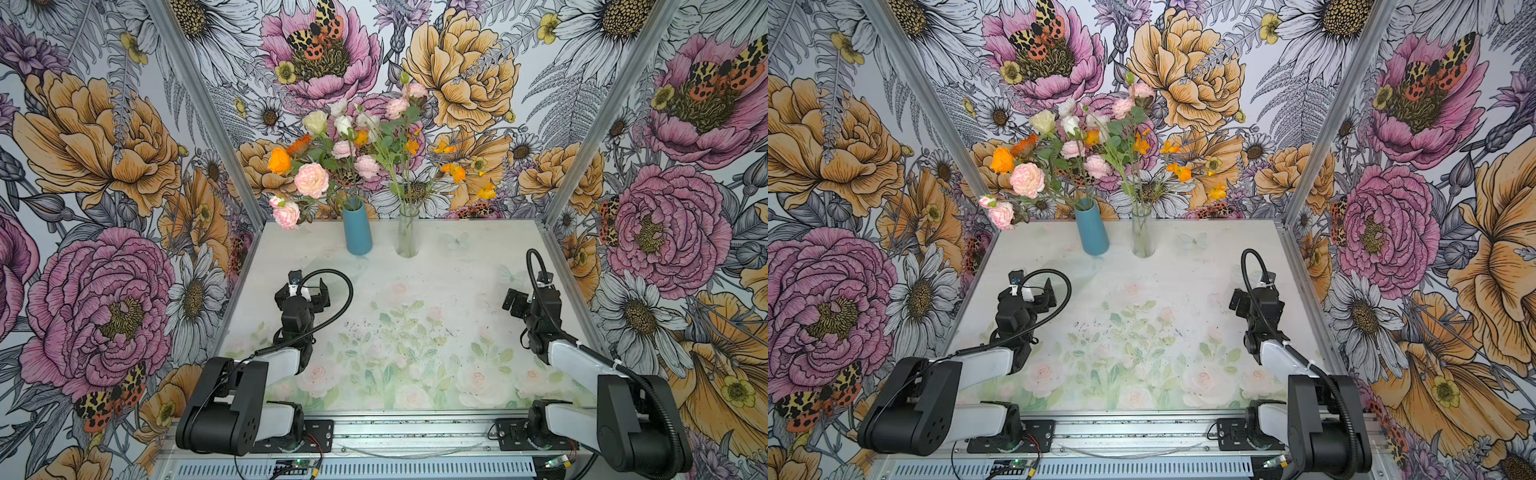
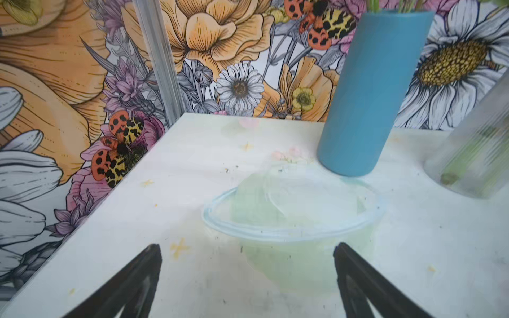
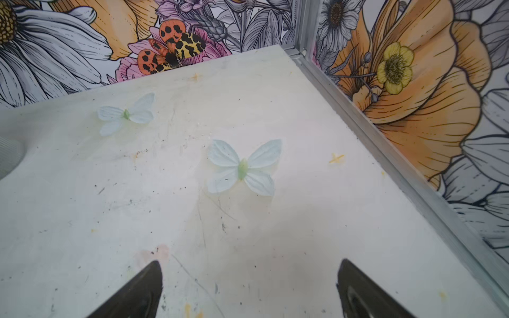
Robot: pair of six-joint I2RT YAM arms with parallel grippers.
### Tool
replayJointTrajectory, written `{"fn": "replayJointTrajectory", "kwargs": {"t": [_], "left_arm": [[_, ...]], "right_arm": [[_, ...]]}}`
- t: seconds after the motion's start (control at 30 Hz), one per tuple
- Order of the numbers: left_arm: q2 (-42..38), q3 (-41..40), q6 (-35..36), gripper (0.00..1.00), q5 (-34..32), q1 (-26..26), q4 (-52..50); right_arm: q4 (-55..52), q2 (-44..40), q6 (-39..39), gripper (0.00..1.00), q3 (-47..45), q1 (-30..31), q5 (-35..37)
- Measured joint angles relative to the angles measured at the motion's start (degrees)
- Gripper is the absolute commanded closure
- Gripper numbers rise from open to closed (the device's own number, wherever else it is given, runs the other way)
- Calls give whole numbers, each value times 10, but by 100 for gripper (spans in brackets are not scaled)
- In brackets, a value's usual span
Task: Arrange flowers in a vase
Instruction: Reset both arms
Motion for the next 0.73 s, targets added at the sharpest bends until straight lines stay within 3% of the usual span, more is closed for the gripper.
{"fn": "replayJointTrajectory", "kwargs": {"t": [0.13, 0.33, 0.73], "left_arm": [[122, -17, 2, 1, 7, 30, 122], [106, 33, 0, 1, 4, 30, 103], [102, 66, 0, 1, 20, 42, 48]], "right_arm": [[185, 16, -34, 0, -79, -10, -5], [383, 172, -56, 1, -85, -15, -73], [339, 193, -59, 0, 11, -15, -94]]}}
